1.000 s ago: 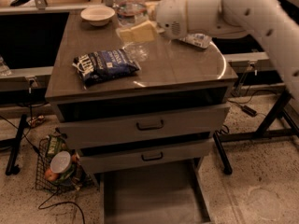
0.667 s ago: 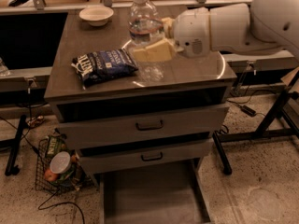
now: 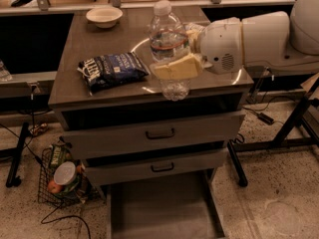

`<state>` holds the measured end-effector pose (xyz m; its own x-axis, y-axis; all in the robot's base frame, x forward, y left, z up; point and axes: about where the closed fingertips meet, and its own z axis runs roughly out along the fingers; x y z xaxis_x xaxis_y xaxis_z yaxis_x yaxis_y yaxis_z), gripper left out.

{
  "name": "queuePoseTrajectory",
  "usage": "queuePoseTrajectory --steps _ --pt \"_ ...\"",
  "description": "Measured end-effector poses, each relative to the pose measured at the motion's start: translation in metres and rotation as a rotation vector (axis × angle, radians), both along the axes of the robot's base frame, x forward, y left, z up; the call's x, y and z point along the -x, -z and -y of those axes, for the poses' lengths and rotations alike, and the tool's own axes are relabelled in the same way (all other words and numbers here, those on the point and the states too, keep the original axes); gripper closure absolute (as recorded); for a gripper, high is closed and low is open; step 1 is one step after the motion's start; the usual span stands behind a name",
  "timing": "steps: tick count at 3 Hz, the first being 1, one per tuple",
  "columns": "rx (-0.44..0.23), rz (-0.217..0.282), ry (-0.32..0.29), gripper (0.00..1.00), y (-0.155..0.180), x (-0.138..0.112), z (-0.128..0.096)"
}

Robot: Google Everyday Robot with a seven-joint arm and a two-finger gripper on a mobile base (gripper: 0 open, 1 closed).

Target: Place water bottle into bottom drawer

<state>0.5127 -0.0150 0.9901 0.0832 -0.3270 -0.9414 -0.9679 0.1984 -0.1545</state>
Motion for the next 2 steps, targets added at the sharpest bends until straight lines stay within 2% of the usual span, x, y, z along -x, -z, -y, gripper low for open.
queuePoseTrajectory --steps 1,2 --pt "-0.024 -0.035 -0.014 1.00 0.028 0.018 0.004" --pt "-0.038 -0.080 -0.035 1.00 0.072 0.047 0.018"
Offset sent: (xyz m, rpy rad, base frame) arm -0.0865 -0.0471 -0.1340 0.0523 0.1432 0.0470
